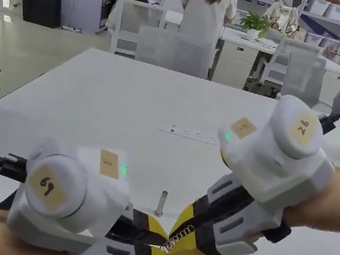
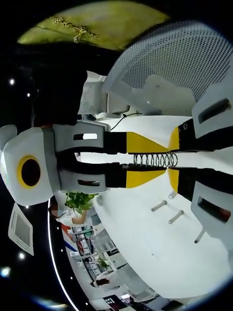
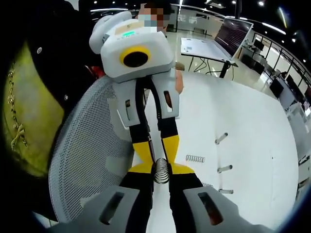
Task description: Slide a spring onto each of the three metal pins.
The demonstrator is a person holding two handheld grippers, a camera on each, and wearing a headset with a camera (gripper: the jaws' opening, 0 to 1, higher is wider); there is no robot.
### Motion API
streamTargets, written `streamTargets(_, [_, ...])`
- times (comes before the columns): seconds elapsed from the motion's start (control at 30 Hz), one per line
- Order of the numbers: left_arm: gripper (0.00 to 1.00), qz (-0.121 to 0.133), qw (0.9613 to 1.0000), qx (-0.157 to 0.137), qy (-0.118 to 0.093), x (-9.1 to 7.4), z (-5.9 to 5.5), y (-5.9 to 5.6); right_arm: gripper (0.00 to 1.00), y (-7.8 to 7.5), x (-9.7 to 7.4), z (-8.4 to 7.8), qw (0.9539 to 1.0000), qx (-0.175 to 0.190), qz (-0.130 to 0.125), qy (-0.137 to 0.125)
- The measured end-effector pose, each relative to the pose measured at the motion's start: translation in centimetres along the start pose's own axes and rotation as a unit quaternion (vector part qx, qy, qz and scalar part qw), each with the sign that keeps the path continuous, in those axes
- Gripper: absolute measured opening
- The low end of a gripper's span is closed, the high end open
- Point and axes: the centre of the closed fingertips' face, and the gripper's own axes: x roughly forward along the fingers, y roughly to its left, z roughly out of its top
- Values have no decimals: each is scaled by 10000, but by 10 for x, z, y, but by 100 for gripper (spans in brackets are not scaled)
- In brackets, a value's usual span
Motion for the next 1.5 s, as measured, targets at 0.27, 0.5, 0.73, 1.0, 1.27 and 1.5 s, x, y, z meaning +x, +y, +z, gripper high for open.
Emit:
streamTargets(0.27, [16, 68, 9994, -333, -55, 0, -4, 2, 8, -4, -4, 2, 10000, -9, -13, 6])
streamTargets(0.5, [31, 294, 9980, -545, -157, -6, -1, 13, 8, -7, -10, -2, 10000, 8, -63, 52])
streamTargets(0.73, [43, 435, 9964, -684, -244, -9, 1, 18, 8, -11, -13, -3, 9999, 19, -102, 71])
streamTargets(1.0, [61, 553, 9938, -904, -348, -12, 3, 22, 8, -15, -18, -7, 9998, 38, -153, 113])
streamTargets(1.27, [76, 650, 9909, -1113, -393, -16, 2, 28, 8, -20, -22, -9, 9997, 65, -211, 124])
streamTargets(1.5, [84, 803, 9880, -1258, -392, -22, -2, 36, 8, -25, -24, -12, 9995, 109, -254, 141])
